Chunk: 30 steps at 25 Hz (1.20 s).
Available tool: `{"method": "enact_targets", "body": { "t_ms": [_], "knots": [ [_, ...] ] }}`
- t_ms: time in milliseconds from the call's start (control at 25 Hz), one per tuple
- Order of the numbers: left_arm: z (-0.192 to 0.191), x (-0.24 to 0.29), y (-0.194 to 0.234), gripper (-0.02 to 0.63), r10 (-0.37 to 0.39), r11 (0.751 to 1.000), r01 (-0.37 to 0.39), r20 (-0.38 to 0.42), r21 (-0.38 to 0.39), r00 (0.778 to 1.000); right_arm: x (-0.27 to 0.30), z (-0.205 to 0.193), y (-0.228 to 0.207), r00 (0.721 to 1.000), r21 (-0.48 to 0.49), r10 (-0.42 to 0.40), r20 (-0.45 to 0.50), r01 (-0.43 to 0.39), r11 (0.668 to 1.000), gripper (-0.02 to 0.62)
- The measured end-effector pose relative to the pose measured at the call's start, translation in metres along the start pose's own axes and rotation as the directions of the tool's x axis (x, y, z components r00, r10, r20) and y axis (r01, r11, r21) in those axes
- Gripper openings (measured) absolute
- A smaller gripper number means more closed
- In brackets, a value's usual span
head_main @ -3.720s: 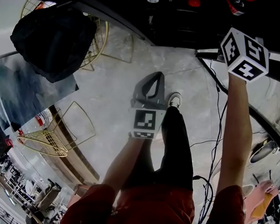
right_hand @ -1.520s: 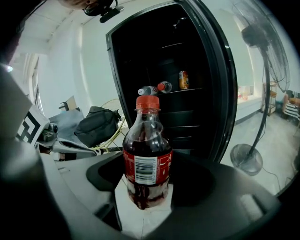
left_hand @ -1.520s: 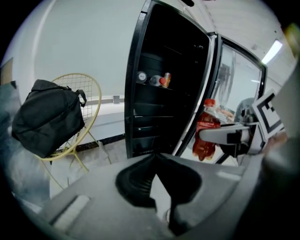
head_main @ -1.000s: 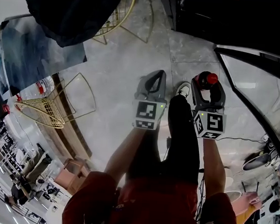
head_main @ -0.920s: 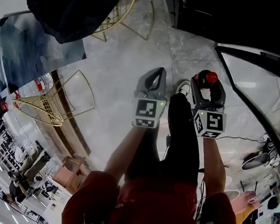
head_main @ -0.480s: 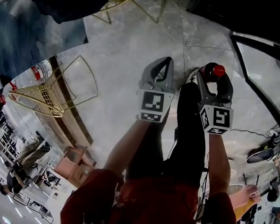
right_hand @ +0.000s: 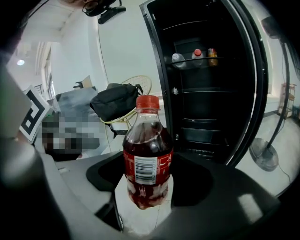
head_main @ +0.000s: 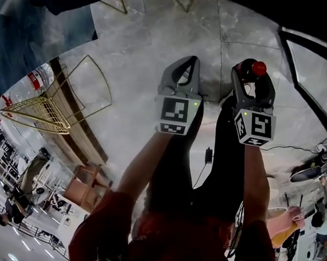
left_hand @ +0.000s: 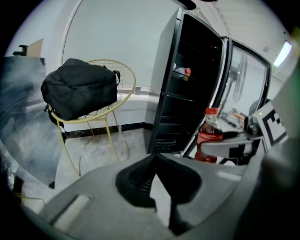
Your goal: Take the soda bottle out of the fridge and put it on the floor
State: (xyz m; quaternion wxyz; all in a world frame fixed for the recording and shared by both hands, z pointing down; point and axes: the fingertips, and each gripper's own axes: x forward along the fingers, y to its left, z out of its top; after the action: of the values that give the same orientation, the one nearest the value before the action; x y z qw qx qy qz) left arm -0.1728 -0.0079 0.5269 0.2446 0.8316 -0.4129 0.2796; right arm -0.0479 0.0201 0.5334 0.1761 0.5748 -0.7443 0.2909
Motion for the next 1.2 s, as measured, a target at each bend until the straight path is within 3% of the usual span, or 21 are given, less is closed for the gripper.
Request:
{"method": "enact_targets", "body": {
  "t_ms": [400, 560, 1200],
  "knots": [
    [-0.074, 0.079, 0.001, 0.000, -0.021, 0.997, 0.022, -0.015, 0.070, 1.000, 0.064, -0.063, -0.039, 0.997, -0.105, 0.075, 0.006, -0.074, 0.992, 0.301],
    [-0.114, 0.113, 0.007, 0.000, -0.022, 0.997, 0.023, -0.015, 0.080, 1.000, 0.092, -0.100, -0.059, 0.995, -0.077, 0.099, 0.013, -0.098, 0.992, 0.301],
    [-0.204, 0.264, 0.043, 0.000, -0.028, 0.991, 0.014, 0.105, 0.132, 0.994, 0.203, -0.220, -0.134, 0.989, -0.145, 0.108, 0.099, -0.093, 0.985, 0.301]
  ]
}}
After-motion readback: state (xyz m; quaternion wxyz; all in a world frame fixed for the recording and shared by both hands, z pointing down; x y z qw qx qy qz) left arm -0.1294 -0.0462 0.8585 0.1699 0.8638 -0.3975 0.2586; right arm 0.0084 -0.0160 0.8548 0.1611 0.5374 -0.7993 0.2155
